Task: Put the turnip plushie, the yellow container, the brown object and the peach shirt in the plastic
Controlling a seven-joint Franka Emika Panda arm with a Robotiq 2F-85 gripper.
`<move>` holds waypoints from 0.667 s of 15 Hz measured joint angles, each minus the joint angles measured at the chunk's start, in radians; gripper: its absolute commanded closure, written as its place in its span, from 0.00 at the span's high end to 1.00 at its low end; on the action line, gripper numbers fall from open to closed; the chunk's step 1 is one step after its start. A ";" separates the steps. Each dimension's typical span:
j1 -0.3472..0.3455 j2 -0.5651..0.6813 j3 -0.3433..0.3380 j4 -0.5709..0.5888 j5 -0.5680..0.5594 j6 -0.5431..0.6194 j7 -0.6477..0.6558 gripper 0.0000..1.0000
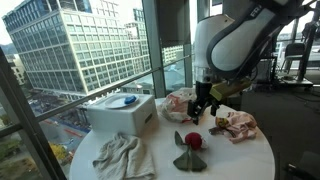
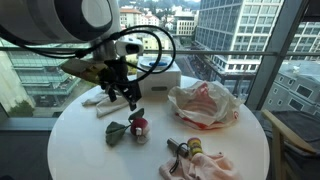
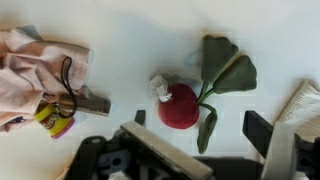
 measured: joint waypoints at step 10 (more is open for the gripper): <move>0.052 0.404 -0.141 0.080 -0.046 0.326 0.016 1.00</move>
